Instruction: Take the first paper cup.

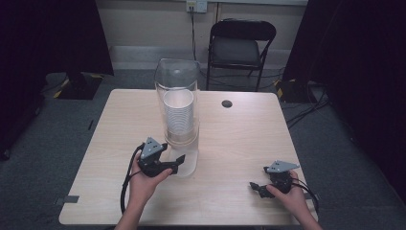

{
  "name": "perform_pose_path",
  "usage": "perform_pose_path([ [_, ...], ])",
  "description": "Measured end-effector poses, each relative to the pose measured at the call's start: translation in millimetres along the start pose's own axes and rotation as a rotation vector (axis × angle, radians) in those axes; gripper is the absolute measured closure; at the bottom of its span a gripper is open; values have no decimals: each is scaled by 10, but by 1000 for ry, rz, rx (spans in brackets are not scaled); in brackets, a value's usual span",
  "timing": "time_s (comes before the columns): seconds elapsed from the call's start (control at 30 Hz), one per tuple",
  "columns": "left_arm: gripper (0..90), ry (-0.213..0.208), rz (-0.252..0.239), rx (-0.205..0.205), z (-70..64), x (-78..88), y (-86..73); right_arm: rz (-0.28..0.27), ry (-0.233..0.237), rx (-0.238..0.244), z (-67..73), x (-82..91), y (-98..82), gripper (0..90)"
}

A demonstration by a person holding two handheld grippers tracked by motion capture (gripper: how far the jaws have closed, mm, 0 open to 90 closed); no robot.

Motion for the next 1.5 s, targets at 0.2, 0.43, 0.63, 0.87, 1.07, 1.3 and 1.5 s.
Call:
perform_pose_path([
  [0.2,196,16,-88,-3,-14,-130,160,0,0,0,0,0,0,113],
  [0.43,272,47,-117,-24,-16,-296,184,0,3,2,-1,-2,1,113],
  [0.63,337,52,-130,-35,-3,-330,193,1,4,3,-1,-1,1,113],
  [0.87,354,53,-136,-43,-5,-328,178,4,3,3,-1,0,-1,113],
  [1.07,355,71,-129,-51,-2,-323,162,2,4,4,-1,-1,-1,113],
  [1.3,356,77,-148,-53,-18,-327,150,1,5,6,0,-3,0,113],
  [1.5,358,90,-144,-63,-15,-329,150,2,6,5,0,-2,0,113],
])
Point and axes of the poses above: each handheld gripper's, and its own axes: x roughly backward along the jaws, y roughly out of its top, z roughly to its left, the point moved 10 cm from there along -x, roughly forward along the jaws, and after that the axes turned 1 degree about z, right-handed, at the moved point
